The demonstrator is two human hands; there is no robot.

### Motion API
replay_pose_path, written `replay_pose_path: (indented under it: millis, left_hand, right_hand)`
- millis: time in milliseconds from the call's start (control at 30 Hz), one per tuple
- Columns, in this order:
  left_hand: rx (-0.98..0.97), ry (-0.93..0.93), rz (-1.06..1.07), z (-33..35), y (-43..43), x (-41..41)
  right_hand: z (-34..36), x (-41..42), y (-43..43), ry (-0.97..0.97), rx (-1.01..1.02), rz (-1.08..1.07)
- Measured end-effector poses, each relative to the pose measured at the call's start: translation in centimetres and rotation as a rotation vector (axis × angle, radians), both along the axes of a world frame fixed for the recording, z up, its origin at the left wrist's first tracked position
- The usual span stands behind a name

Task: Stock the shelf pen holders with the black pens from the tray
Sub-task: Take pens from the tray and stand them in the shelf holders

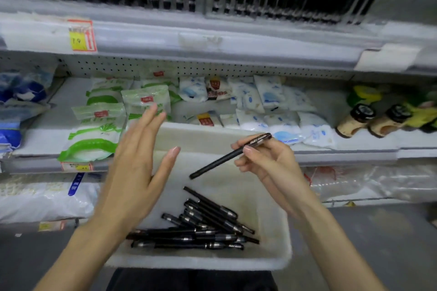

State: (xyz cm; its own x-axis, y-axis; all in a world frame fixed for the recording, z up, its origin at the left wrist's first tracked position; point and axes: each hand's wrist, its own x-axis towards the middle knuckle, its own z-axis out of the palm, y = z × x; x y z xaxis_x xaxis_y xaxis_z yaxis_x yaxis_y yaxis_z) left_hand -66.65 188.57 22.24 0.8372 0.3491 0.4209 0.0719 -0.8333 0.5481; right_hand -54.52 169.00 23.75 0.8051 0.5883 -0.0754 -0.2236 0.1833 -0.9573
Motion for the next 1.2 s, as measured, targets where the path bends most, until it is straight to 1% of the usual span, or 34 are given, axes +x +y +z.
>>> replay_pose_path:
  millis: [100,200,267,333,400,500,667,933,1000,1133,1200]
  left_hand:
    - [0.092,-0.116,-0.106,3.7,-1.6,3.5]
    - [0.214,-0.231,-0.209,7.5,-3.4,7.4]
    - [0.308,-0.276,-0.256,9.9,-4.6,10.2]
    - [0.405,-0.267,-0.289,11.9,-5.6,12.8]
    - [0.496,-0.219,-0.298,13.2,-6.4,15.2]
    - [0.608,-0.149,-0.27,14.1,-6.8,18.1]
    - [0.665,-0.11,-0.231,14.0,-6.6,20.1]
    - [0.644,-0.159,-0.237,14.3,-6.1,20.7]
    - [0.653,-0.154,-0.252,14.3,-5.9,20.7]
    - [0.685,-0.149,-0.258,14.3,-5.8,20.8]
    - [0.69,-0.145,-0.255,14.3,-5.8,20.8]
  right_hand:
    - [4.1,2.2,-2.3,-0.081,0.084,-0.103]
    - [8.5,5.3,-4.6,-0.28,0.129,-0.243]
    - [11.7,7.4,-5.9,-0.397,0.156,-0.332]
    - [14.6,9.3,-6.8,-0.511,0.175,-0.408]
    - [17.1,11.2,-7.5,-0.636,0.168,-0.464]
    - [20.0,13.9,-8.0,-0.796,0.102,-0.479]
    - [22.8,18.0,-8.1,-0.872,0.029,-0.536]
    - [22.9,21.6,-7.3,-0.923,-0.085,-0.516]
    - [22.8,22.2,-7.2,-0.96,-0.148,-0.5]
    - [22.6,23.0,-7.1,-1.084,-0.338,-0.439]
    - [22.3,23.1,-6.9,-1.136,-0.389,-0.432]
